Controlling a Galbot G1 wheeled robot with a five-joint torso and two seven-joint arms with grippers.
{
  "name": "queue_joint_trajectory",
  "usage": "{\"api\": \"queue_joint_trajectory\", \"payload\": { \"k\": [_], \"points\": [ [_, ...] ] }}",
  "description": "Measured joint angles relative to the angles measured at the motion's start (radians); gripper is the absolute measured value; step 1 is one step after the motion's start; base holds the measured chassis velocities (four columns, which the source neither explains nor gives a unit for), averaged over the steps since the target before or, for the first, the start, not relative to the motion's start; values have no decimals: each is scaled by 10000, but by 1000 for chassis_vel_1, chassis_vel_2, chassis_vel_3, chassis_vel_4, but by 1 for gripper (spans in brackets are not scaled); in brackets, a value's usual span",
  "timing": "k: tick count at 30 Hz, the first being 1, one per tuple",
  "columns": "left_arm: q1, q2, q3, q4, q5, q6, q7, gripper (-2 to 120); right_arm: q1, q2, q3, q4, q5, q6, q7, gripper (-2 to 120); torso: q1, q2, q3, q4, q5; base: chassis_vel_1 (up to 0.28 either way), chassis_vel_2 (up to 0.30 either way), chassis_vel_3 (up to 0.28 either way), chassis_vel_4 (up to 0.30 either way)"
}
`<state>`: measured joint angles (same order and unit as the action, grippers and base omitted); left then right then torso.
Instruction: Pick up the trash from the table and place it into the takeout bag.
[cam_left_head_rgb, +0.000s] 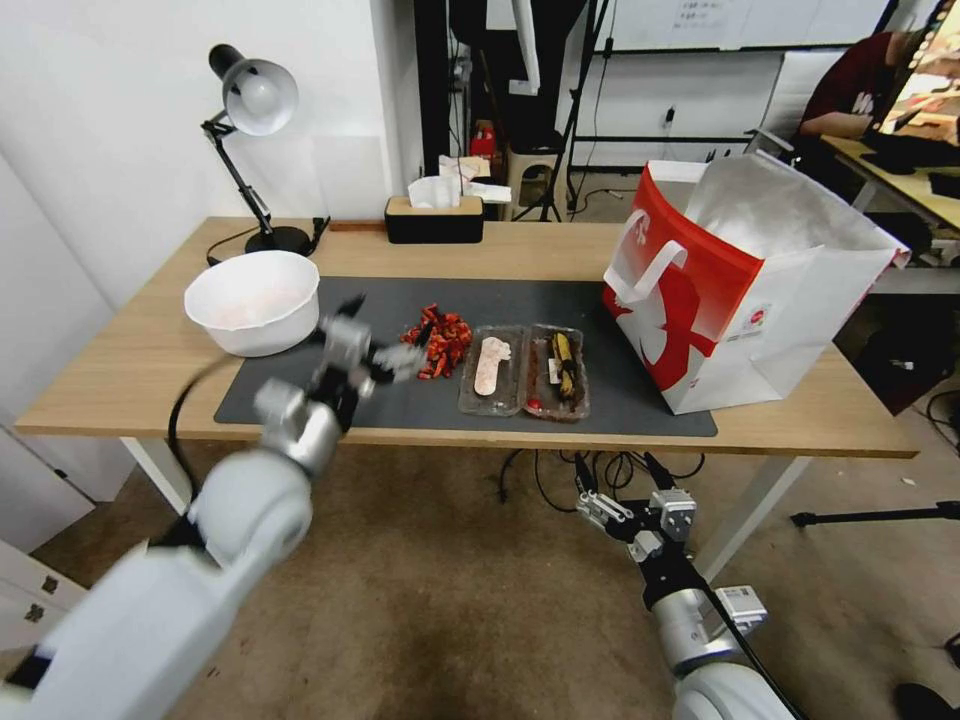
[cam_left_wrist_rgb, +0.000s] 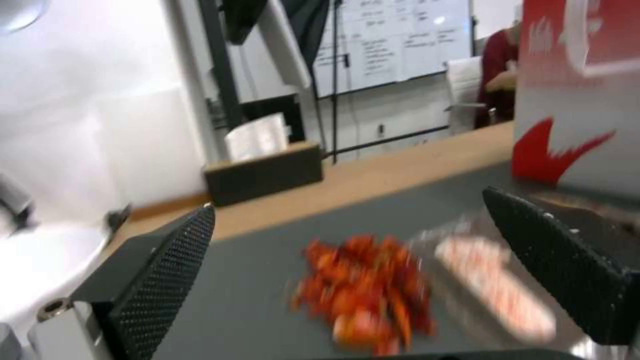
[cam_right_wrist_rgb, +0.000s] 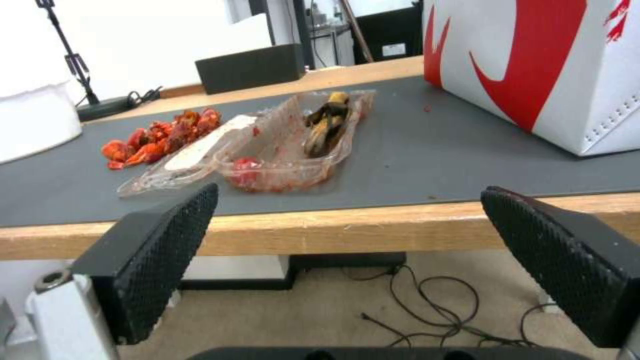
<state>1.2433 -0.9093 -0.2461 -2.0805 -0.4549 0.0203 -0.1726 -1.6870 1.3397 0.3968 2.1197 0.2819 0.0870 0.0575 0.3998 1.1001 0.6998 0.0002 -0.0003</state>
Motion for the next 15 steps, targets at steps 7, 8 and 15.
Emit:
{"api": "queue_joint_trajectory", "payload": {
  "k": [7,8,15],
  "points": [
    [1793,-717,-952,-168,1101,-250,-781,100,2,1,1,0,0,0,0,100,0,0,1,-2,4,0,0,0,0],
    [2004,-855,-1081,-173,1257,-254,-1031,100,-1,0,-1,0,0,0,0,100,0,0,1,-2,3,0,0,0,0],
    [2605,-1238,-1516,-243,1594,-312,-1688,100,0,1,0,0,0,0,0,100,1,0,1,-2,3,0,0,0,0]
  ]
}}
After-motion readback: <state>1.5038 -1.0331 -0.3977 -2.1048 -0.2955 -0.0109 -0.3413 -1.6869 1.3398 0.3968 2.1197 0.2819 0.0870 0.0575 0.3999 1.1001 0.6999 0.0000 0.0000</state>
